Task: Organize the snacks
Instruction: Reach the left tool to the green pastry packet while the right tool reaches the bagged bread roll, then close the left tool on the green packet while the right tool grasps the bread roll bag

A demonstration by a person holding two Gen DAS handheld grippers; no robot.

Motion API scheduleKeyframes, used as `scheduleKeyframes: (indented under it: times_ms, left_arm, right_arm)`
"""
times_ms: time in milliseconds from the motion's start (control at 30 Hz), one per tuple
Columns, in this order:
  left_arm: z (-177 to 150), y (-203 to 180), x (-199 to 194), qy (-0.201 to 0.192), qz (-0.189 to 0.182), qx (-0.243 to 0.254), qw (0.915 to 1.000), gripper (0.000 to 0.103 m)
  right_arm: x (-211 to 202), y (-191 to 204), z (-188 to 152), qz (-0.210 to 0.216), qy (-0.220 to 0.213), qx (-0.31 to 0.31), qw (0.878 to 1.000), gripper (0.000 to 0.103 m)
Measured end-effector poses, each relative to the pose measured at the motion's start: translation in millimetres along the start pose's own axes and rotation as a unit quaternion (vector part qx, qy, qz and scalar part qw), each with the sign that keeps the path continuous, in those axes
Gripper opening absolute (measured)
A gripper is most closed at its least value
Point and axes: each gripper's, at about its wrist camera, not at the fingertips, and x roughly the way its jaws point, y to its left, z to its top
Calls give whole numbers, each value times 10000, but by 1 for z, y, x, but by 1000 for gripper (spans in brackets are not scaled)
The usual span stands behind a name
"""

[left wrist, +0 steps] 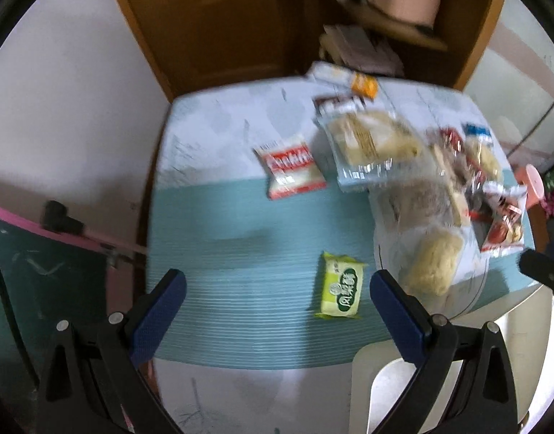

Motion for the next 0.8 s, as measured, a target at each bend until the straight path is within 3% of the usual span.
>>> scheduleKeyframes:
  times_ms: [400,600,667,800]
  left_arm:
    - [-6,-19,84,976,-565,-178,9935,101]
    - [-10,-21,94,1099,-730,-266,9909,101]
    - [-12,-23,98,1131,-708,-249,9907,99]
    - [-14,-26,106,1261,-781,-256,9886,86]
  right_arm:
    - [108,13,22,150,1056,761,9914,87]
    - [135,18,16,159,1384,1007,9851,86]
    - [142,18,13,135,1459,1027,9839,79]
    - [150,22,10,248,1554,1088,9815,65]
